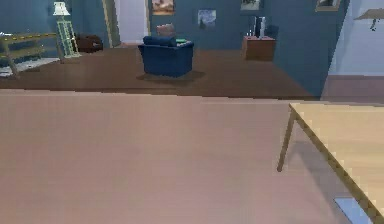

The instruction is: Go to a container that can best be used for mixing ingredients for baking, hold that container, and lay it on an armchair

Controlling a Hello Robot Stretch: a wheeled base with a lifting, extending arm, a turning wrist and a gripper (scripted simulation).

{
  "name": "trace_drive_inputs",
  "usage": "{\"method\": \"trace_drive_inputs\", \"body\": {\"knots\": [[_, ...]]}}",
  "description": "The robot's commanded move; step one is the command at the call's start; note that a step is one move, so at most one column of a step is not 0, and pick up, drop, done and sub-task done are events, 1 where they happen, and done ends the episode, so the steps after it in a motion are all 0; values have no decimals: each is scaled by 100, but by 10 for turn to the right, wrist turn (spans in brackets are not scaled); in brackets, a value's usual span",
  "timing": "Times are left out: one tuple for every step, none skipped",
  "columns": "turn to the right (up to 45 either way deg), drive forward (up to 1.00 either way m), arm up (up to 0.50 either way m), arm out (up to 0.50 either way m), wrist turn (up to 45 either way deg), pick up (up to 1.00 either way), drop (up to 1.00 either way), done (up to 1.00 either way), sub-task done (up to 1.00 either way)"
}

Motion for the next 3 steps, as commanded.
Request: {"method": "trace_drive_inputs", "body": {"knots": [[-270,0,0,0,0,0,0,0,0],[450,0,0,0,0,0,0,0,0],[60,0,0,0,0,0,0,0,0]]}}
